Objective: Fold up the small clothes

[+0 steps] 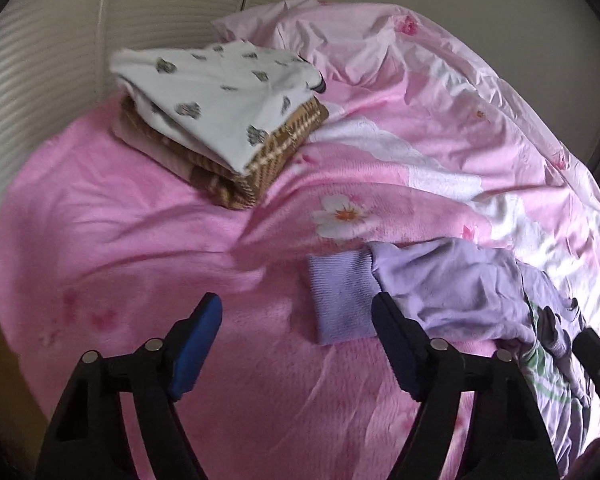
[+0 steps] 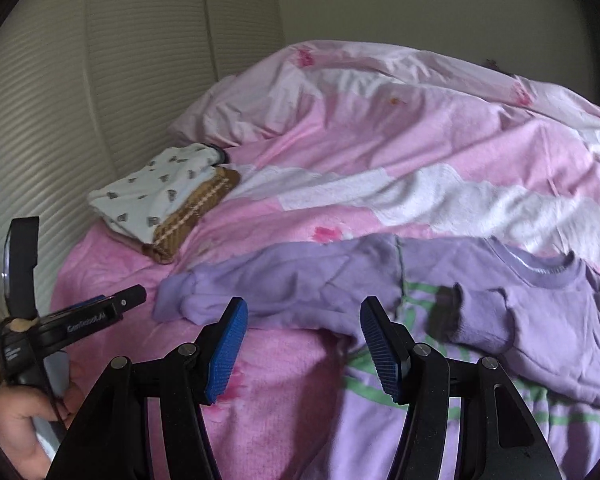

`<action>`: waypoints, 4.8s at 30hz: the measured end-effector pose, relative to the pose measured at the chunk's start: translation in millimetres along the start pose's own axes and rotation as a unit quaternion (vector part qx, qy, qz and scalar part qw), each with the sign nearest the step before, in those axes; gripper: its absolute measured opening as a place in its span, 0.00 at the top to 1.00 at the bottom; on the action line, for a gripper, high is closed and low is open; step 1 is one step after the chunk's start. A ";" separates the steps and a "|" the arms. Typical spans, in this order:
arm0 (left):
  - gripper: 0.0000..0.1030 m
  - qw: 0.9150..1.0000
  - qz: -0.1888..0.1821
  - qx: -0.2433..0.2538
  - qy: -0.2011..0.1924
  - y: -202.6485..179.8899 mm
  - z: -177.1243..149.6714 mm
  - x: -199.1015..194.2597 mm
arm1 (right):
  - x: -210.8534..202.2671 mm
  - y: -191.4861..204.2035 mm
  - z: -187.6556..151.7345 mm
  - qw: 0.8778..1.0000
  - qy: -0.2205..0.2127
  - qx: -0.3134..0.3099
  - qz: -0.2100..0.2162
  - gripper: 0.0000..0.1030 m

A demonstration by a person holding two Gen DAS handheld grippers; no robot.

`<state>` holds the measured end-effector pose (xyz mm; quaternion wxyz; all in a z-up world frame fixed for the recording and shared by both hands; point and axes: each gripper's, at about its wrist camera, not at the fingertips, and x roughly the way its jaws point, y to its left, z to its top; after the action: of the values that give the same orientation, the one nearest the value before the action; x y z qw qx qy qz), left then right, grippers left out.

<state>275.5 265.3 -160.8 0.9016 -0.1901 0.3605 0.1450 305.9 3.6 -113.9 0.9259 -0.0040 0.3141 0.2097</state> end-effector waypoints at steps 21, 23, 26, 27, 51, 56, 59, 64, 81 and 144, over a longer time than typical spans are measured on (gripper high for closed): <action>0.68 0.995 -0.093 -0.022 0.026 9.8 13.2 64.3 | 17.4 -32.2 -13.3 0.997 0.013 0.066 -0.025 0.42; 0.74 0.995 -0.099 -0.020 0.027 8.8 12.7 64.2 | 16.8 -36.5 -14.0 0.997 0.013 0.070 -0.028 0.42; 0.83 0.995 -0.099 -0.016 0.028 6.5 12.1 63.0 | 15.8 -45.5 -15.3 0.996 0.013 0.082 -0.033 0.42; 0.84 0.995 -0.097 -0.015 0.028 5.8 12.3 62.3 | 15.0 -48.2 -15.6 0.995 0.013 0.087 -0.036 0.42; 0.89 0.985 -0.133 0.094 -0.049 -183.1 46.7 -49.0 | -77.7 -161.8 -20.2 0.980 -0.052 0.176 -0.082 0.42; 0.89 0.975 -0.169 0.136 -0.039 -277.8 33.3 -51.6 | -105.3 -211.7 -29.8 0.972 -0.064 0.204 -0.099 0.42; 0.89 0.970 -0.187 0.152 -0.032 -323.9 18.6 -50.8 | -120.6 -242.9 -38.8 0.966 -0.070 0.223 -0.109 0.42; 0.89 0.960 -0.208 0.188 -0.007 -398.9 -17.2 -36.1 | -139.6 -288.2 -55.7 0.958 -0.076 0.246 -0.127 0.42; 0.89 0.930 -0.188 0.307 0.070 -489.8 -126.7 24.6 | -142.4 -347.7 -99.9 0.948 -0.057 0.283 -0.134 0.42; 0.31 0.969 -0.127 0.212 0.029 -304.0 -53.5 20.0 | -62.8 -289.6 -45.0 0.979 0.010 0.170 -0.114 0.67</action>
<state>378.8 -25.4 -138.3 0.9217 -0.0431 0.3815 -0.0558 348.2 -291.1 -149.4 0.9275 0.1160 0.3522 0.0463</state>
